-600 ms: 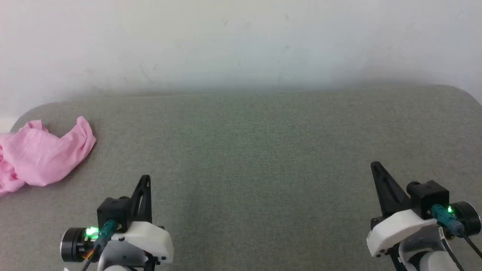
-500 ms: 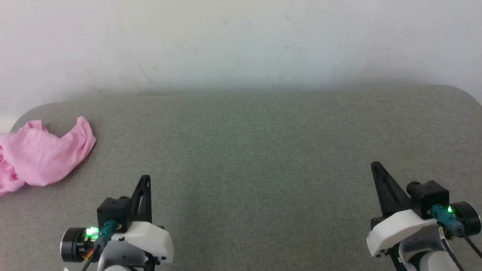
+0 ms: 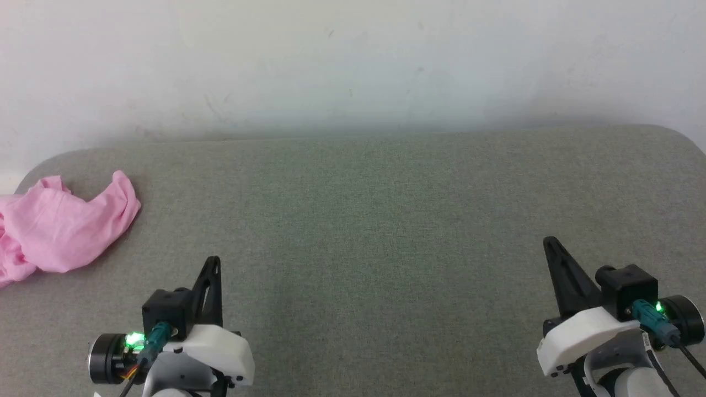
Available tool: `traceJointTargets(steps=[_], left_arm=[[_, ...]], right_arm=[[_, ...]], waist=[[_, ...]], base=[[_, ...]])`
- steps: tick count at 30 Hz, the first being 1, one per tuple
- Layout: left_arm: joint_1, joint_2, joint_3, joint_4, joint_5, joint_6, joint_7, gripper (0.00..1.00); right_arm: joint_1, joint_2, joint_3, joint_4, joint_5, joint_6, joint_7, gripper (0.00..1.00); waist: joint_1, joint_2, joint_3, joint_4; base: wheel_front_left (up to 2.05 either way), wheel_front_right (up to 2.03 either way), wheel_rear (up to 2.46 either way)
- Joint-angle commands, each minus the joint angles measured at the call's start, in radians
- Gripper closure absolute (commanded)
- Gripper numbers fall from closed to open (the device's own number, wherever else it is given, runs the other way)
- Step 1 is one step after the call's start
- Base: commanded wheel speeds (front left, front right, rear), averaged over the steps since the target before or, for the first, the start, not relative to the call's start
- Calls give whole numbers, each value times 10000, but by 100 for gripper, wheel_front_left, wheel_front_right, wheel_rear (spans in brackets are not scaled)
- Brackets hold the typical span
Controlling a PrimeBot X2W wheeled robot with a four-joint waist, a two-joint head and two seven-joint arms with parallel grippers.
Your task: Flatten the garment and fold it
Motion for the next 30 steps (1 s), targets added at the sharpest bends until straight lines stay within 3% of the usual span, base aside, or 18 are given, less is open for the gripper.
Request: traceJointTargets(steps=[1, 26, 27, 30], left_arm=[[-131, -24, 41, -47, 66, -18, 1, 100], [-131, -24, 41, -47, 66, -18, 1, 100], [0, 0, -2, 0, -2, 1, -3, 0], [3, 0, -12, 13, -2, 0, 0, 0]], right_arm=[[39, 38, -1, -60, -74, -19, 5, 100], [39, 38, -1, -60, -74, -19, 5, 100], [0, 0, -2, 2, 4, 0, -2, 0], [-1, -8, 0, 19, 4, 0, 0, 0]], waist=[[0, -1, 0, 0], [0, -1, 0, 0], [0, -1, 0, 0], [0, -1, 0, 0]], base=[[0, 0, 0], [0, 0, 0], [0, 0, 0], [0, 0, 0]])
